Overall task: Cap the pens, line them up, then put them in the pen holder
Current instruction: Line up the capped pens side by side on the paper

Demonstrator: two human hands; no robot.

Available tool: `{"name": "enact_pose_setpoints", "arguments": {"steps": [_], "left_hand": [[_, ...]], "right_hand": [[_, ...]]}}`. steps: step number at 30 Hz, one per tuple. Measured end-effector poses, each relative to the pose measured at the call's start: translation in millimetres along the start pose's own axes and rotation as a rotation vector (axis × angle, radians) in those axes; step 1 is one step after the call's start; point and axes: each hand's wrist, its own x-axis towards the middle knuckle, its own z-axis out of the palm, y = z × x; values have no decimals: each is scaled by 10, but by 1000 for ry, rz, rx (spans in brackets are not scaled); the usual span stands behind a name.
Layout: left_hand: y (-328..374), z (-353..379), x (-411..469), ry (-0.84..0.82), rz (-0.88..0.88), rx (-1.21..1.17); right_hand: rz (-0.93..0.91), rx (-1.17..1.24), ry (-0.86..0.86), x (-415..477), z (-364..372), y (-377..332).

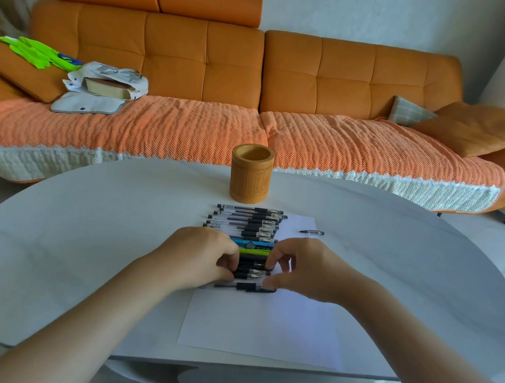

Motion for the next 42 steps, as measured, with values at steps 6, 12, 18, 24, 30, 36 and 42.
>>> {"name": "enact_pose_setpoints", "arguments": {"steps": [6,12,18,24,30,36,42], "left_hand": [[43,-26,53,-11,56,-16],[-18,-120,140,53,9,-336],[15,-98,218,125,-26,-422],[56,-85,295,222,-31,-414],[9,-81,323,259,-17,-367],[-9,-71,297,244,-38,-353],[-18,-102,259,227,-35,-369]], "right_hand": [[59,-93,283,157,-46,245],[198,-349,313,283,-100,464],[267,-341,265,375,-81,583],[168,-410,286,385,-75,472],[90,-107,385,342,-102,345],[36,93,339,243,-100,185],[-30,330,410,218,-126,102]]}}
